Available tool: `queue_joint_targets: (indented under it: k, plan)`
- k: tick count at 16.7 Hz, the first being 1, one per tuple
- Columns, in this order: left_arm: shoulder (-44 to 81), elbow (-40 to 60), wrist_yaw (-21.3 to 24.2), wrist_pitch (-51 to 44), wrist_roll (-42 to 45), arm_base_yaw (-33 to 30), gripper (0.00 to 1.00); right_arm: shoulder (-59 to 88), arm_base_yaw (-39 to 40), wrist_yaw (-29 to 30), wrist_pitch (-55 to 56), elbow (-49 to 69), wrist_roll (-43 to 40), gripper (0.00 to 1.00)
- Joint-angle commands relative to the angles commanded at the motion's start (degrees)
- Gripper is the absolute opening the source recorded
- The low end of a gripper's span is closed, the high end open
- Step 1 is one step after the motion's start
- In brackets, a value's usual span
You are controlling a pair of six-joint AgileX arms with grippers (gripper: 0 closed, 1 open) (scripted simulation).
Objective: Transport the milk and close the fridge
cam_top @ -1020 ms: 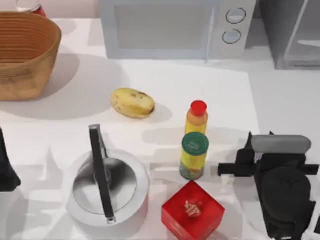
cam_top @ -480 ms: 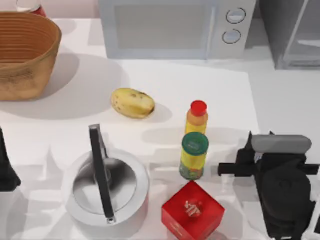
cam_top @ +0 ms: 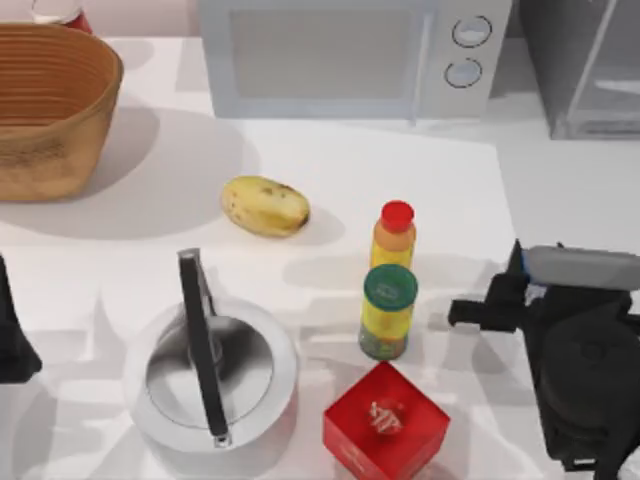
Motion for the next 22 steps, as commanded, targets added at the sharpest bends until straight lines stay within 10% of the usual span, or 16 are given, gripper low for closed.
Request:
queue_joint_targets:
  k: [13,22]
  plan:
    - [0.0,0.0,0.0,0.0,0.0,0.0,1.0,-5.2,-0.7,-2.9,-7.3,0.6,-2.2,0.0]
    - [0.0,0.0,0.0,0.0,0.0,0.0,1.0,-17.2,-29.4,-32.0,-14.1,3.4,-8.6,0.0]
